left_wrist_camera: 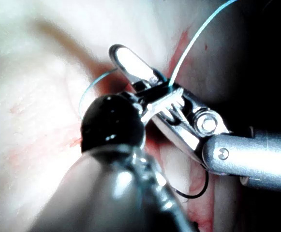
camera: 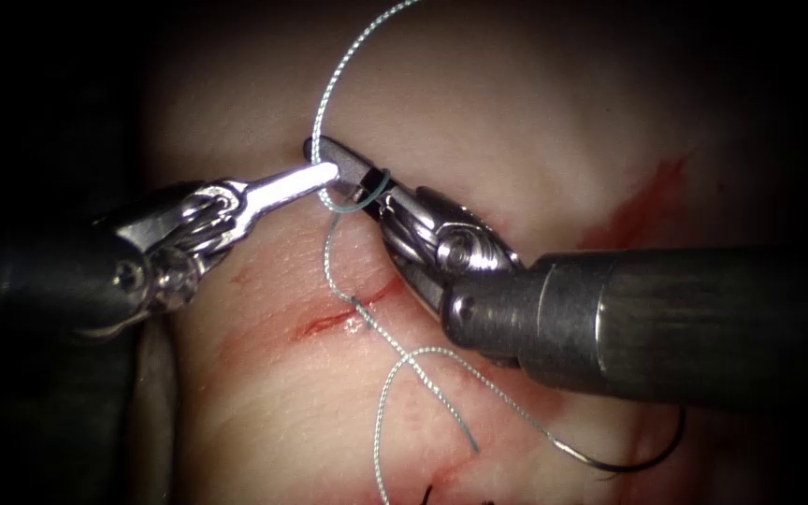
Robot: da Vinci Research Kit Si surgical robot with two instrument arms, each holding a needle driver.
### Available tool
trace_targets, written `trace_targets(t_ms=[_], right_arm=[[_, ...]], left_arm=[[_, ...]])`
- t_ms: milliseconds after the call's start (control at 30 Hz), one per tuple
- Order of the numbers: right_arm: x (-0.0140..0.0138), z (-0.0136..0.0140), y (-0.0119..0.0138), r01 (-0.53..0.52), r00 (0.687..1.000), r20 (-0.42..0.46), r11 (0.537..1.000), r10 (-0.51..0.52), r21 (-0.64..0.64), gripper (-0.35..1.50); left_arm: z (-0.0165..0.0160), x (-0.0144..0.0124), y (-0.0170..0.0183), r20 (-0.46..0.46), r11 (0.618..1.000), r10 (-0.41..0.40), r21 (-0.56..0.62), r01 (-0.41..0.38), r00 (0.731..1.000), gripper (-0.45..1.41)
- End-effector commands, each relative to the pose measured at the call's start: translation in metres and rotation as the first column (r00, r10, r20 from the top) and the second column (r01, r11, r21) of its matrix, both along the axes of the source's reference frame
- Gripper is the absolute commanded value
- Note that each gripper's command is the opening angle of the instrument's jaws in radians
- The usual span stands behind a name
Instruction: Wound Closure
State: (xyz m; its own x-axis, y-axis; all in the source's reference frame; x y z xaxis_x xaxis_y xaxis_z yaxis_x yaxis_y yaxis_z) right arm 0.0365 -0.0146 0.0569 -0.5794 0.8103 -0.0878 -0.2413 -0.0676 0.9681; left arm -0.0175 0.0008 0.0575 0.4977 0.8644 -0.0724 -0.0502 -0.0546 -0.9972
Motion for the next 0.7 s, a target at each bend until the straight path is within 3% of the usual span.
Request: trace_targets(t_ms=[33,200,433,700], right_arm=[[0.0008,0.0010,0.0000,-0.001,0.998,-0.061,0.999,-0.001,-0.035,-0.35],[0.0008,0.0018,0.0001,-0.011,0.975,-0.220,0.994,-0.015,-0.113,-0.35],[0.0005,0.0024,-0.0005,-0.019,0.954,-0.300,0.991,-0.022,-0.135,-0.35],[-0.0001,0.0032,-0.0016,0.102,0.900,-0.395,0.971,-0.183,-0.216,-0.35]], left_arm=[[0.0008,-0.0005,-0.0004,-0.009,1.000,0.006,0.008,-0.006,1.000,-0.45],[0.0019,0.0001,-0.0011,-0.043,0.999,0.012,0.037,-0.010,0.999,-0.45],[0.0042,0.0016,-0.0016,-0.140,0.996,0.031,0.083,-0.019,0.990,-0.45],[0.0079,0.0025,-0.0023,-0.230,0.989,0.064,0.142,-0.032,0.971,-0.45]])
